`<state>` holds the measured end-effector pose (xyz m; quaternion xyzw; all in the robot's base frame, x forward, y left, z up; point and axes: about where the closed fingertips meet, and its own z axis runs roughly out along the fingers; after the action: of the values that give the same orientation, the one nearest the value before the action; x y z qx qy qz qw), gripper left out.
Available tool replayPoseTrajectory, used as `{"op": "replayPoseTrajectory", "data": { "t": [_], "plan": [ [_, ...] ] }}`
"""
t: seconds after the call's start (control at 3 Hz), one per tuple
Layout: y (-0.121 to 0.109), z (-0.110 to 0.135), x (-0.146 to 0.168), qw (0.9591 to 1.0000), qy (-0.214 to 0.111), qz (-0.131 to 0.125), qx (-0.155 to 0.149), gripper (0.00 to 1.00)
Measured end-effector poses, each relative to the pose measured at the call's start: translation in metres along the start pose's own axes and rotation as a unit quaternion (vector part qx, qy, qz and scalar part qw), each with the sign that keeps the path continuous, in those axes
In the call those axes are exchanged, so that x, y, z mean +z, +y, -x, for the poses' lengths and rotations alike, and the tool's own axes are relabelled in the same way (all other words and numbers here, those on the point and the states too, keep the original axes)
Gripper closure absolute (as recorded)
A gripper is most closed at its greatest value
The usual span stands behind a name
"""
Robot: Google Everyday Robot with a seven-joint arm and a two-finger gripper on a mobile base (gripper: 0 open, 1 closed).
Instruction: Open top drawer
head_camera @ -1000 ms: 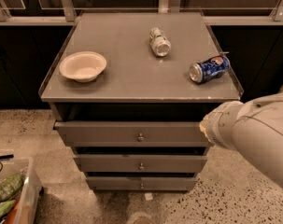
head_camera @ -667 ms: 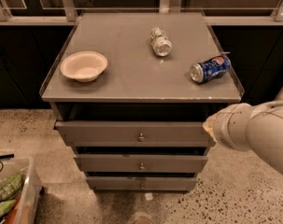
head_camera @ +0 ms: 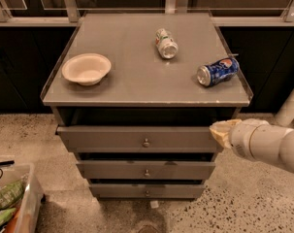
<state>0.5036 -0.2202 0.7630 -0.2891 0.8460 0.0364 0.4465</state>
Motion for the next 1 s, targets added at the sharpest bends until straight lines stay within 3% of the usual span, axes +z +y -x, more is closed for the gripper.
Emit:
{"op": "replayPoseTrajectory", "data": {
  "t": [0.33,0.67,1.0],
  "plan": [
    [0.006,-0.026,0.014,0.9995,-0.008,0.022,0.021,1.0],
    [0.003,-0.028,0.027,0.9998,-0.004,-0.005,0.019,1.0],
    [-0.026,-0.006,0.054,0.9981,-0.038,-0.047,-0.01,1.0]
  ]
}}
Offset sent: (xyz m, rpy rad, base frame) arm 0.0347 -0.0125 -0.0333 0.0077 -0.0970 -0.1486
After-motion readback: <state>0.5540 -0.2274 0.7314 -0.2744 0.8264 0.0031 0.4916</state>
